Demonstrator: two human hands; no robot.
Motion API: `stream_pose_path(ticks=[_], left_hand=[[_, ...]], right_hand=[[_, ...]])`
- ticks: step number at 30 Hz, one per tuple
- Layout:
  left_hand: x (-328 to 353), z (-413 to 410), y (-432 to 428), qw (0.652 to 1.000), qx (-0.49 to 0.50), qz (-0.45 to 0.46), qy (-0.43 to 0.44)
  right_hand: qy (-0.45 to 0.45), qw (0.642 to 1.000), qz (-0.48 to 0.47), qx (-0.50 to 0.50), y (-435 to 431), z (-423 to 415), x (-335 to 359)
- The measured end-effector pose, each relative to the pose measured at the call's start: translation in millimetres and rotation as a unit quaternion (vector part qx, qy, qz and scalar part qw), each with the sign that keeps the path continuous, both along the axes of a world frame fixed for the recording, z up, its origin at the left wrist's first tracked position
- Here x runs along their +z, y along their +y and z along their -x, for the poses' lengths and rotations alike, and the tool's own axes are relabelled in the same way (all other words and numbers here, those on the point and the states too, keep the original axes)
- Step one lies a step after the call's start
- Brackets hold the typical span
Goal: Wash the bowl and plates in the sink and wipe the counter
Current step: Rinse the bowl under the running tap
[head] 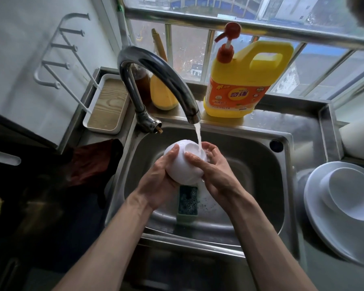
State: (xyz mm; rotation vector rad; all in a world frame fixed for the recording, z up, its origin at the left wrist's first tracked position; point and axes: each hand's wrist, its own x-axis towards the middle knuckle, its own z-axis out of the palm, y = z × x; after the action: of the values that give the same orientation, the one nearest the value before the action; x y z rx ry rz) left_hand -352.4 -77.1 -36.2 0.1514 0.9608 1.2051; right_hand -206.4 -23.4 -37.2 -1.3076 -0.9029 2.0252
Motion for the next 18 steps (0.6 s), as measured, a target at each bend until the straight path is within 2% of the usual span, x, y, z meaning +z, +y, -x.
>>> stream_pose_path(ticks=[4,6,11,15,18], left_hand=[[-2,1,-1,1.0,-0.027,-0.006,0.005],[-5,-1,-2,0.999,-0.033,-0.004,0.004],[-8,-9,1,1.0,-0.024,-0.009,0.013],[-6,-9,2,1.0,0.014,-0.007,-0.002],[0,-6,2,0.999,0.043,-0.005,-0.021]], right_hand=[[-0.017,1.0,0.008,-0.019,-2,2,1],[-0.059,0.997,0.0,-0.04,-3,4,4],[-0.106,0.986,-0.028,-0.127,-6,16,1],[-0.063,0.991,-0.07,-0.096,-3,14,-2],[0.035,0.997,-0.068,-0.023,-3,6,0]])
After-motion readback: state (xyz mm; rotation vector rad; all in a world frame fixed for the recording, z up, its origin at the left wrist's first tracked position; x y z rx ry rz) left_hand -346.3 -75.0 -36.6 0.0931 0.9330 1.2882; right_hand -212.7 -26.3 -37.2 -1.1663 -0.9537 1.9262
